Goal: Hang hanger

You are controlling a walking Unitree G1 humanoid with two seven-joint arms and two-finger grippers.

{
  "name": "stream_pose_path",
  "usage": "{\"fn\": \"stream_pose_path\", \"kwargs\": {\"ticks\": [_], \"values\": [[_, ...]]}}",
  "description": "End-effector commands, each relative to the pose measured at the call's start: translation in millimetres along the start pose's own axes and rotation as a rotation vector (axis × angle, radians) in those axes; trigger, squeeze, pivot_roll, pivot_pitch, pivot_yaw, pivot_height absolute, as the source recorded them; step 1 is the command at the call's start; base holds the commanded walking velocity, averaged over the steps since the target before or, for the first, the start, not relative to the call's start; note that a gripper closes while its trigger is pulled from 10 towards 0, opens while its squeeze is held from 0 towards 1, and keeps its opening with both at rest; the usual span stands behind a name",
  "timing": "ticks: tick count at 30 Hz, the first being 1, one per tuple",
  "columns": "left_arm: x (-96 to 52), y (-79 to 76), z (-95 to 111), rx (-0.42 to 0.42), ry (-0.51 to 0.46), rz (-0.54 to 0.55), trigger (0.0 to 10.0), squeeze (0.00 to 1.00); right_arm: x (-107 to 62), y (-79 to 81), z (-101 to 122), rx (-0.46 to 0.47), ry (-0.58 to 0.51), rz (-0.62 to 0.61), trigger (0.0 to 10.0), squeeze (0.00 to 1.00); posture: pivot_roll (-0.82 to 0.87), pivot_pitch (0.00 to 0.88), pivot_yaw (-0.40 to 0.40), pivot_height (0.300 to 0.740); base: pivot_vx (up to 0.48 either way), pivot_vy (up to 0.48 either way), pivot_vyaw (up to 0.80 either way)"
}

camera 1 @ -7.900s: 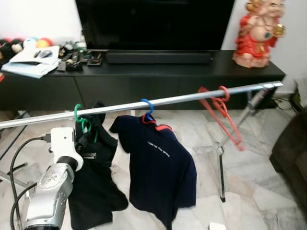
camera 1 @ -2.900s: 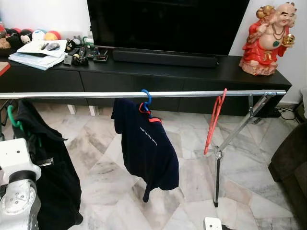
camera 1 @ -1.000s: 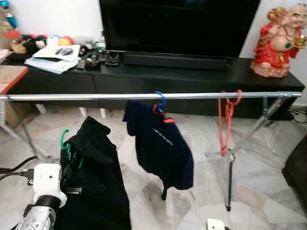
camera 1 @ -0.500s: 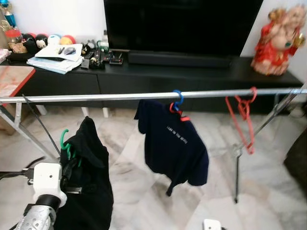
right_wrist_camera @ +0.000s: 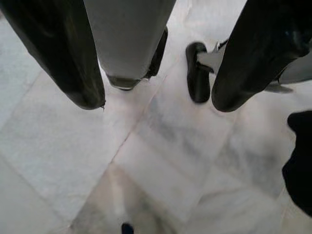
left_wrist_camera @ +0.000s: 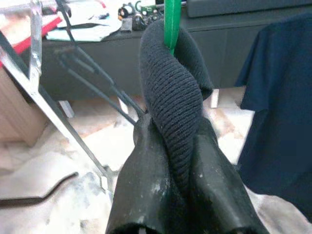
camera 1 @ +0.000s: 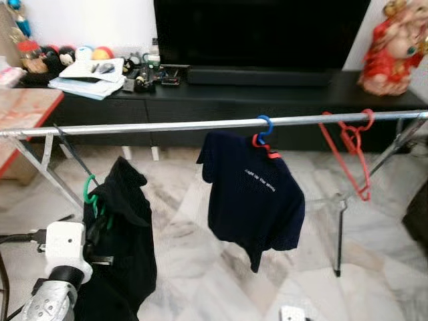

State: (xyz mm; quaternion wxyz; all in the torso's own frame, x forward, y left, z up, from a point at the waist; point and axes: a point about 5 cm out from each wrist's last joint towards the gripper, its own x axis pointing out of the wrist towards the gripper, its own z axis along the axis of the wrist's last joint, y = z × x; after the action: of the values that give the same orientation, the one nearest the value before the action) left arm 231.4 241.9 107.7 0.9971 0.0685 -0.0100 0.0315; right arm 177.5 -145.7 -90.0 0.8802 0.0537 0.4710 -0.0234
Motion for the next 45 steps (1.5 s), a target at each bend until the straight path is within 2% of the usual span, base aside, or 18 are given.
{"fn": "stream_pose_path", "kwargs": {"ticks": [1, 15, 21, 45], "values": [[0.1, -1.2, 5.7, 0.001, -0.029, -0.007, 10.0, 0.0, -0.6, -9.9, -0.8, 0.007, 0.005, -0.029, 10.0, 0.0, 0.02, 0.099, 0.025, 0.721, 0.0, 0.0, 0.0], [-0.4, -5.5, 6.1, -0.015, -0.022, -0.046, 10.0, 0.0, -0.7, -8.7, -2.1, 0.039, 0.008, -0.046, 10.0, 0.0, 0.02, 0.103, 0.033, 0.721, 0.0, 0.0, 0.0], [-0.5, -5.6, 6.1, -0.019, -0.02, -0.051, 10.0, 0.0, -0.7, -8.6, -2.5, 0.041, 0.009, -0.05, 10.0, 0.0, 0.02, 0.107, 0.034, 0.721, -0.251, 0.0, -0.5], [-0.4, -6.7, 6.5, -0.028, -0.02, -0.053, 10.0, 0.0, -0.7, -9.4, -1.1, 0.042, -0.006, -0.058, 10.0, 0.0, 0.03, 0.104, 0.031, 0.721, -0.295, 0.0, 0.0]]}}
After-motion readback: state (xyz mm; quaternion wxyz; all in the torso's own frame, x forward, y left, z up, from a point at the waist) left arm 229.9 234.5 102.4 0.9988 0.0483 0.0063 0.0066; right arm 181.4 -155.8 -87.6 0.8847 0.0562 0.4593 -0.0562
